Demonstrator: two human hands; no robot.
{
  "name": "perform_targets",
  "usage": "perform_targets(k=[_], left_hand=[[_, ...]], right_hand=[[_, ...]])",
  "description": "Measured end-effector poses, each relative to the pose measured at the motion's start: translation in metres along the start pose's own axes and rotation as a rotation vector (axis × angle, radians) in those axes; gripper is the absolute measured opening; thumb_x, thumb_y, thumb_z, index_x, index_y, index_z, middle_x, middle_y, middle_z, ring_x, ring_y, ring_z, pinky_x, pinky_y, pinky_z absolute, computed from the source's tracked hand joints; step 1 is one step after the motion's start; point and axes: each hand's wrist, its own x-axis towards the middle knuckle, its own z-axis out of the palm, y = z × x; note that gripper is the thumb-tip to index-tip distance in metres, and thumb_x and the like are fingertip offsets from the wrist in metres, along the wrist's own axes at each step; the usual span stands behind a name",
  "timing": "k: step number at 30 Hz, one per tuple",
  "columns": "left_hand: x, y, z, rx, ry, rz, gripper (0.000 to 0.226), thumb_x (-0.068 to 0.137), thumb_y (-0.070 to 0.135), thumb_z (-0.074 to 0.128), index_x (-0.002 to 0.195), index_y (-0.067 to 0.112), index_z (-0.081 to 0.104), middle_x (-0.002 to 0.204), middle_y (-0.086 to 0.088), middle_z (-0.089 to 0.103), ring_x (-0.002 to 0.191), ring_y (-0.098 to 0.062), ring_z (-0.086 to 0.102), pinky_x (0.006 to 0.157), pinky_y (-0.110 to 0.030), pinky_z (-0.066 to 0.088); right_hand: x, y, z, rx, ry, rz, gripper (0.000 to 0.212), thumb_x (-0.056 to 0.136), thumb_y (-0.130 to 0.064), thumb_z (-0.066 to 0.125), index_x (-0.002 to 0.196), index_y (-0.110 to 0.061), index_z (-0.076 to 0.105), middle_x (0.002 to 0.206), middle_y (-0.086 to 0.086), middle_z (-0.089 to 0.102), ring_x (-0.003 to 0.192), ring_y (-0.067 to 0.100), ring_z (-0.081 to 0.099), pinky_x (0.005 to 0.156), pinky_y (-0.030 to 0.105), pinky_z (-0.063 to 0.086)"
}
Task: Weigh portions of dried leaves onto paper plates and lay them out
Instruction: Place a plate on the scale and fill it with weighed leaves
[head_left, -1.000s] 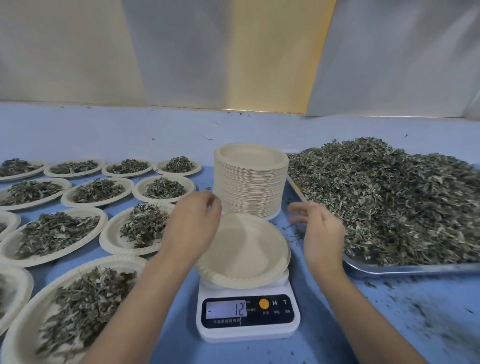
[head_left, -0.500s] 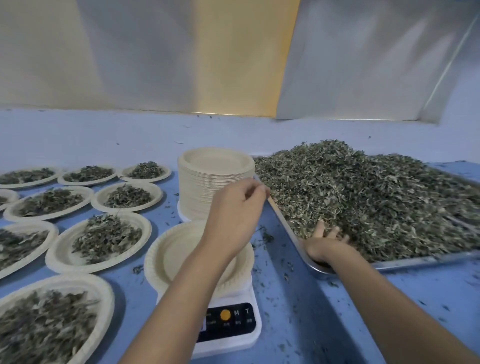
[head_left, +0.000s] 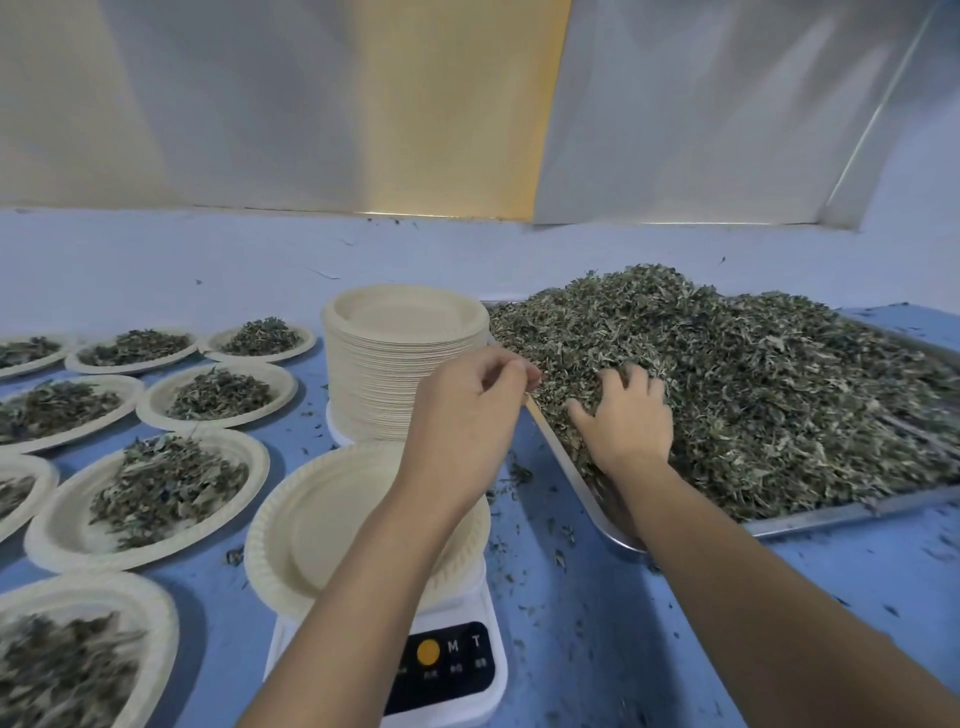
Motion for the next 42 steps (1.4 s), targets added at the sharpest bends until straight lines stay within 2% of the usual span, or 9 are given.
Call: perform_targets(k=[4, 7, 15, 17, 21, 28, 34, 38, 42], left_hand=[[0.001, -0.002, -0.002, -0.028, -0.005, -0.003, 0.033, 0.093, 0.015, 0.049, 0.071, 0.032, 0.066, 0.076, 0.019, 0.068, 0.074, 0.007, 0.063, 0.063, -0.007, 0.043], [0.001, -0.004, -0.001, -0.025, -0.015, -0.015, 0.031, 0.093, 0.015, 0.049, 0.072, 0.032, 0.066, 0.077, 0.018, 0.069, 0.071, 0.006, 0.063, 0.061, -0.007, 0.042], [0.002, -0.007, -0.002, -0.015, -0.013, -0.012, 0.030, 0.093, 0.016, 0.049, 0.074, 0.032, 0.066, 0.077, 0.018, 0.069, 0.065, 0.005, 0.063, 0.058, -0.005, 0.042], [0.002, -0.007, -0.003, -0.011, -0.014, -0.008, 0.030, 0.093, 0.016, 0.049, 0.074, 0.031, 0.066, 0.077, 0.017, 0.069, 0.064, 0.004, 0.063, 0.057, -0.005, 0.041], [0.002, -0.006, -0.003, -0.007, -0.017, -0.003, 0.029, 0.093, 0.017, 0.048, 0.074, 0.030, 0.066, 0.079, 0.016, 0.069, 0.063, 0.004, 0.063, 0.057, -0.005, 0.041], [0.002, -0.006, -0.004, -0.019, -0.024, -0.012, 0.027, 0.094, 0.018, 0.049, 0.076, 0.028, 0.066, 0.080, 0.015, 0.069, 0.062, 0.004, 0.064, 0.056, -0.005, 0.041], [0.002, -0.005, -0.004, -0.023, -0.013, -0.011, 0.029, 0.093, 0.018, 0.049, 0.072, 0.030, 0.065, 0.076, 0.015, 0.069, 0.059, 0.004, 0.062, 0.055, -0.006, 0.041], [0.002, -0.006, -0.005, -0.030, -0.016, -0.023, 0.028, 0.093, 0.017, 0.049, 0.073, 0.028, 0.066, 0.078, 0.013, 0.070, 0.058, 0.004, 0.062, 0.056, -0.005, 0.042], [0.002, -0.006, -0.006, -0.030, -0.013, -0.034, 0.027, 0.093, 0.016, 0.049, 0.074, 0.027, 0.066, 0.079, 0.012, 0.070, 0.058, 0.004, 0.063, 0.057, -0.005, 0.043]], right_hand=[[0.009, 0.009, 0.008, 0.172, -0.178, 0.195, 0.072, 0.091, -0.055, 0.048, 0.150, -0.025, 0.020, 0.160, 0.009, 0.003, 0.144, 0.035, 0.008, 0.113, 0.048, 0.021], [0.013, 0.011, 0.011, 0.223, -0.309, 0.197, 0.069, 0.092, -0.052, 0.046, 0.150, -0.022, 0.022, 0.157, 0.009, 0.018, 0.143, 0.035, 0.013, 0.112, 0.047, 0.021], [0.005, 0.004, 0.001, 0.248, 0.021, 0.115, 0.033, 0.094, -0.034, 0.040, 0.122, -0.022, 0.053, 0.123, 0.008, 0.052, 0.104, 0.030, 0.053, 0.073, 0.034, 0.033], [0.005, 0.005, 0.001, 0.150, 0.040, 0.106, 0.038, 0.093, -0.035, 0.042, 0.128, -0.021, 0.051, 0.130, 0.010, 0.046, 0.115, 0.031, 0.045, 0.082, 0.037, 0.038], [0.003, 0.004, 0.003, 0.077, -0.277, 0.078, 0.048, 0.096, -0.042, 0.035, 0.143, -0.031, 0.038, 0.148, 0.009, 0.034, 0.134, 0.032, 0.030, 0.107, 0.047, 0.027], [0.002, 0.000, -0.004, 0.230, -0.022, 0.061, 0.041, 0.093, -0.038, 0.036, 0.131, -0.028, 0.052, 0.129, 0.007, 0.044, 0.114, 0.029, 0.047, 0.090, 0.039, 0.038], [0.000, -0.001, 0.004, 0.034, -0.388, -0.039, 0.046, 0.093, -0.052, 0.040, 0.134, -0.032, 0.043, 0.143, 0.009, 0.030, 0.133, 0.034, 0.024, 0.102, 0.049, 0.033], [-0.002, -0.003, 0.000, 0.215, -0.198, -0.103, 0.019, 0.089, -0.032, 0.051, 0.106, -0.024, 0.050, 0.115, 0.004, 0.039, 0.112, 0.031, 0.043, 0.077, 0.037, 0.039], [-0.003, -0.004, 0.001, 0.128, -0.276, -0.109, 0.042, 0.092, -0.043, 0.043, 0.132, -0.031, 0.041, 0.138, 0.008, 0.035, 0.126, 0.032, 0.034, 0.091, 0.045, 0.041]])
